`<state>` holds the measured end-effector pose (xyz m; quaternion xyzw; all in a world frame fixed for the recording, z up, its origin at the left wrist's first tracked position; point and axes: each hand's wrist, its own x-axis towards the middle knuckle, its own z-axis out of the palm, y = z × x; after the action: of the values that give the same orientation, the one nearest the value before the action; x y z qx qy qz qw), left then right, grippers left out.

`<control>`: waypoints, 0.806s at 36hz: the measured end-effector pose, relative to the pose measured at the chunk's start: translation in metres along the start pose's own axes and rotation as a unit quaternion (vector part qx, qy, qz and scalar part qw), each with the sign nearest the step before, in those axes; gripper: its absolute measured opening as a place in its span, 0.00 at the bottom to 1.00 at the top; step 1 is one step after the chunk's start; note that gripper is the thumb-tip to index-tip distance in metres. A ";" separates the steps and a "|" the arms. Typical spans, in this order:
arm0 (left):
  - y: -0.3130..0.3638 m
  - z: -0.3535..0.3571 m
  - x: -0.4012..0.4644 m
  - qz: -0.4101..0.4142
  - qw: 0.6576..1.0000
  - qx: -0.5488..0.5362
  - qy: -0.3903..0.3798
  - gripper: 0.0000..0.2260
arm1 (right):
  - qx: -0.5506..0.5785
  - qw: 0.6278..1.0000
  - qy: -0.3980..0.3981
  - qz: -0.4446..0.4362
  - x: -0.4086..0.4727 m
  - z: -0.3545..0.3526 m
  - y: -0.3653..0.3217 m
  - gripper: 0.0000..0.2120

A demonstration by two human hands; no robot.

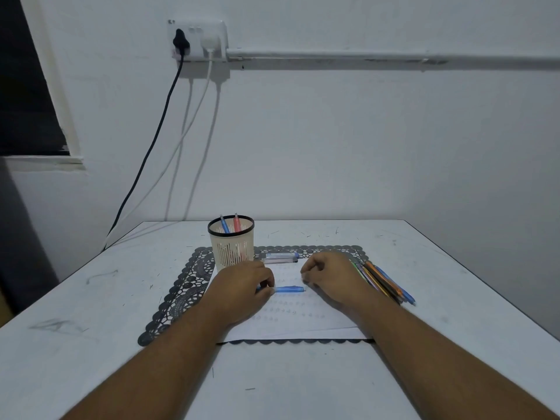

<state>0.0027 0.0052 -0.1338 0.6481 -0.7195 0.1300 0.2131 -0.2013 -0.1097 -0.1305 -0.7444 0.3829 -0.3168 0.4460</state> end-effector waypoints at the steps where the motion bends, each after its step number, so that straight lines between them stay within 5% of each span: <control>1: 0.000 0.000 0.000 0.000 1.000 0.000 0.001 0.05 | -0.009 1.000 -0.001 -0.005 0.000 0.000 -0.001 0.12; 9: 0.001 0.001 0.001 -0.001 1.000 0.000 -0.001 0.06 | -0.167 0.985 -0.026 -0.046 -0.002 0.003 -0.009 0.04; 18: 0.000 0.001 -0.001 -0.005 1.000 -0.001 -0.004 0.07 | -0.076 0.997 0.028 0.003 0.010 -0.006 -0.009 0.06; 29: 0.002 0.001 -0.001 -0.004 1.000 -0.015 0.013 0.10 | -0.246 0.969 0.013 -0.021 0.085 0.003 -0.014 0.07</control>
<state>0.0007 0.0057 -0.1345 0.6460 -0.7160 0.1268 0.2322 -0.1522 -0.1769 -0.1081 -0.8349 0.4394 -0.2316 0.2373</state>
